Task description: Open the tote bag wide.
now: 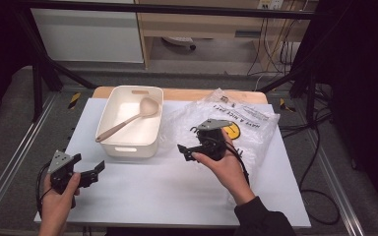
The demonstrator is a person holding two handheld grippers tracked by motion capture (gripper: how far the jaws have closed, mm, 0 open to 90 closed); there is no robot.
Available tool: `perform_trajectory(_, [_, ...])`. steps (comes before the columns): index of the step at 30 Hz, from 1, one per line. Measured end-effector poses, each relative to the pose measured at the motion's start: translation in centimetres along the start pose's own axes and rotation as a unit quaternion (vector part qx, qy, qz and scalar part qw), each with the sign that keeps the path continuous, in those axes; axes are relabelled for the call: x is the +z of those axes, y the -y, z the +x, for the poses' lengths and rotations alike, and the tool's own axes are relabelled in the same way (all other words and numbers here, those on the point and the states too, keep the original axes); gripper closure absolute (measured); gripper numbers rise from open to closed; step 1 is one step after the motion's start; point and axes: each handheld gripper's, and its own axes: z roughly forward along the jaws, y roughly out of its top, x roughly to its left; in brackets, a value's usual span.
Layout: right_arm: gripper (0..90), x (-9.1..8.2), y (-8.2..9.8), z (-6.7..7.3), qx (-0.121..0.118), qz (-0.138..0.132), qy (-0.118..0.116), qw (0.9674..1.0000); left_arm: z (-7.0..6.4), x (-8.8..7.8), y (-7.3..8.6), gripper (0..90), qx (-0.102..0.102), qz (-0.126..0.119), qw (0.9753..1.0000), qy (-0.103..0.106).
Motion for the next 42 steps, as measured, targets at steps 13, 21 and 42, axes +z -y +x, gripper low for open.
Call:
perform_trajectory(13, [4.8, -2.0, 1.3, -3.5, 0.02, -0.003, 0.02, 0.9996, -0.1, 0.0, -0.1, 5.7, 0.001, -0.001, 1.0, 0.006])
perform_trajectory(21, [4.8, -3.2, 2.3, -5.7, 0.036, -0.011, 0.038, 0.9986, -0.1, 0.1, -0.1, 5.6, 0.001, -0.002, 1.0, 0.007])
perform_trajectory(42, [5.8, -1.4, 5.7, -8.8, 0.043, 0.033, 0.075, 0.9957, -0.2, 0.1, -0.1, 5.6, 0.004, 0.001, 0.9999, 0.011])
